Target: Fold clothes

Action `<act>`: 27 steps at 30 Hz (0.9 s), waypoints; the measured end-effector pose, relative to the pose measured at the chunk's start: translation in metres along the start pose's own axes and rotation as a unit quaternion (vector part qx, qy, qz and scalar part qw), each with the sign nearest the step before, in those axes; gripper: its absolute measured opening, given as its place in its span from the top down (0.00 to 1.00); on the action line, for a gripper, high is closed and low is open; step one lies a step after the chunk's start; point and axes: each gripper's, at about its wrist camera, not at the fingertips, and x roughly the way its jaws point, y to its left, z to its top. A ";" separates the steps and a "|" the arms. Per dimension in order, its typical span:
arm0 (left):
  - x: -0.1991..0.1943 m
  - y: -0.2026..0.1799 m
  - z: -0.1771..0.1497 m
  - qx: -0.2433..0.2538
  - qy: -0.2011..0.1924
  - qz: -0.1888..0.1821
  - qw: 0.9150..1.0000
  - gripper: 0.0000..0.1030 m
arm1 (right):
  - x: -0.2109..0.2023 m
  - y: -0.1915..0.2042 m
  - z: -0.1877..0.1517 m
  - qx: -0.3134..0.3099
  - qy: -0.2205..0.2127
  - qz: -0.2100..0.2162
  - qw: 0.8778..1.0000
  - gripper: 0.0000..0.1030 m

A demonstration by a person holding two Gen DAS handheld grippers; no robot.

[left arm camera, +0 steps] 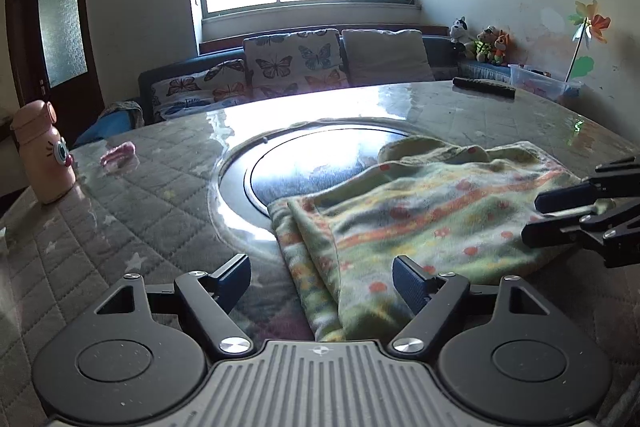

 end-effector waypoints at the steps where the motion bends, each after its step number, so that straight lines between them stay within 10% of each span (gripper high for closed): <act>1: 0.003 0.001 0.001 -0.001 0.003 0.003 1.000 0.22 | 0.002 -0.003 -0.001 0.004 0.004 -0.001 1.000 0.54; 27: 0.044 0.031 0.017 -0.009 0.031 0.054 0.998 0.19 | 0.038 -0.098 0.035 0.086 0.007 -0.055 0.995 0.57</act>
